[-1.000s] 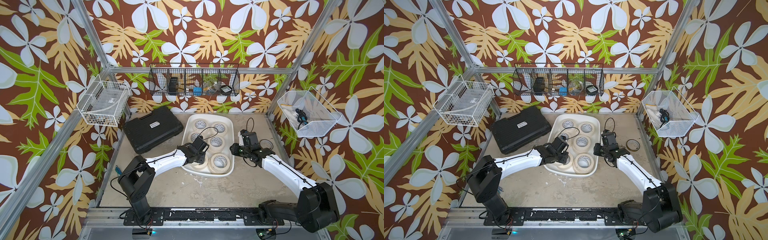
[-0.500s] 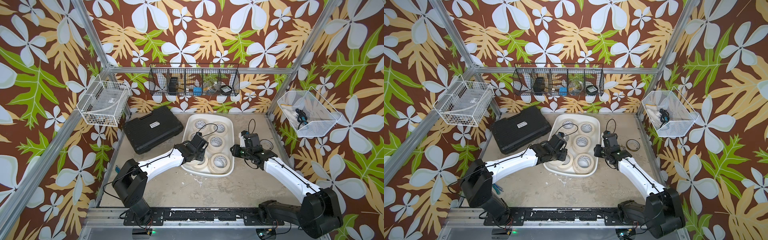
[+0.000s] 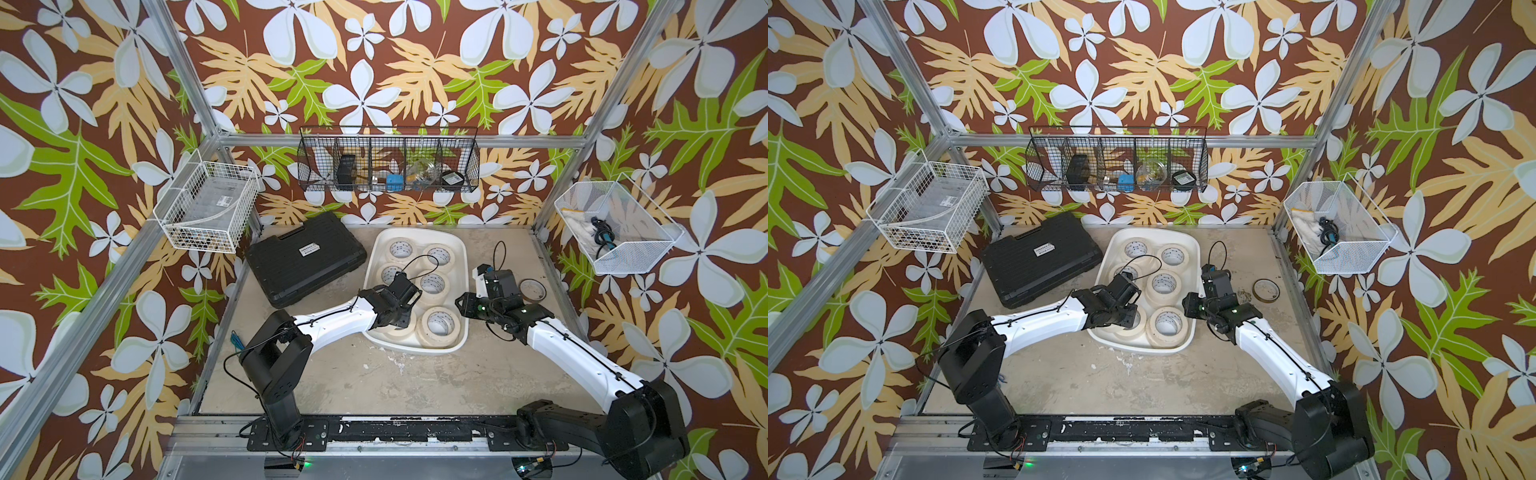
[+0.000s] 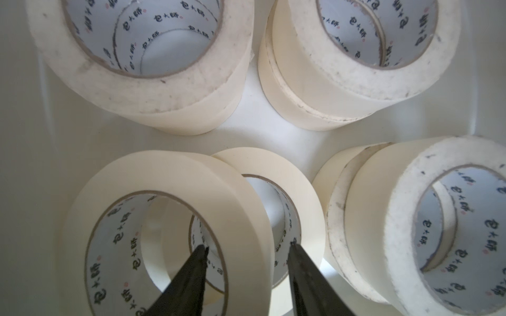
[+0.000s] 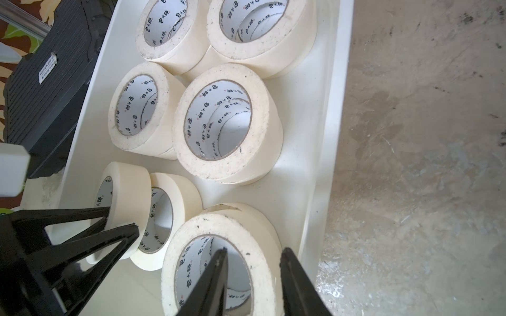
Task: Take out the art tape in the storage box
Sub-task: Pick up the art tape from the storage box.
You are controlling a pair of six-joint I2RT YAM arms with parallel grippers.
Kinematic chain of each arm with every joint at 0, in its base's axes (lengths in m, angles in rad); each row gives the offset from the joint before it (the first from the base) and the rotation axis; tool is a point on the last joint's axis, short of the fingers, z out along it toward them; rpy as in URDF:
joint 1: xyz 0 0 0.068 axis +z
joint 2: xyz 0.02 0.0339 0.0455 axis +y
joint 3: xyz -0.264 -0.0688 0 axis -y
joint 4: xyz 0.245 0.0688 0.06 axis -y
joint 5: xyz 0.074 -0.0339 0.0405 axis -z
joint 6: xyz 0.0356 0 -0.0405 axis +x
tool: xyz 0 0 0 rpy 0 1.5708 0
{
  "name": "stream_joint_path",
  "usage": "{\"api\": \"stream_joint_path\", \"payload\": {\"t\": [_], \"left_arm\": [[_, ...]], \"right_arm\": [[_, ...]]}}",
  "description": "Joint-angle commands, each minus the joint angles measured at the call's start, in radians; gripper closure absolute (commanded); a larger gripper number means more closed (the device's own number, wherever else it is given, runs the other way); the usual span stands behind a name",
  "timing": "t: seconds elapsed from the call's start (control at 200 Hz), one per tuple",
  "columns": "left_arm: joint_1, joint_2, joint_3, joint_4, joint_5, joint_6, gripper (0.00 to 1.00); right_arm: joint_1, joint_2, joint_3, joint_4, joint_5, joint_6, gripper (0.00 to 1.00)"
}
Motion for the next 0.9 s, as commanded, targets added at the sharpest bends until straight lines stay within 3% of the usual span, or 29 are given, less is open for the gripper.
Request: {"api": "stream_joint_path", "payload": {"t": [0.0,0.285,0.896], "left_arm": [[-0.003,0.014,0.011,-0.005,-0.015,-0.002,0.52],[-0.007,0.008,0.056,-0.044,-0.04,0.019,0.79],[0.007,-0.102,0.316,-0.46,-0.256,0.05,0.84]], "right_arm": [[0.007,-0.003,0.002,0.006,-0.006,0.009,0.63],[0.021,-0.005,-0.007,0.009,0.001,0.013,0.63],[0.056,-0.001,0.016,0.006,0.012,0.02,0.63]]}}
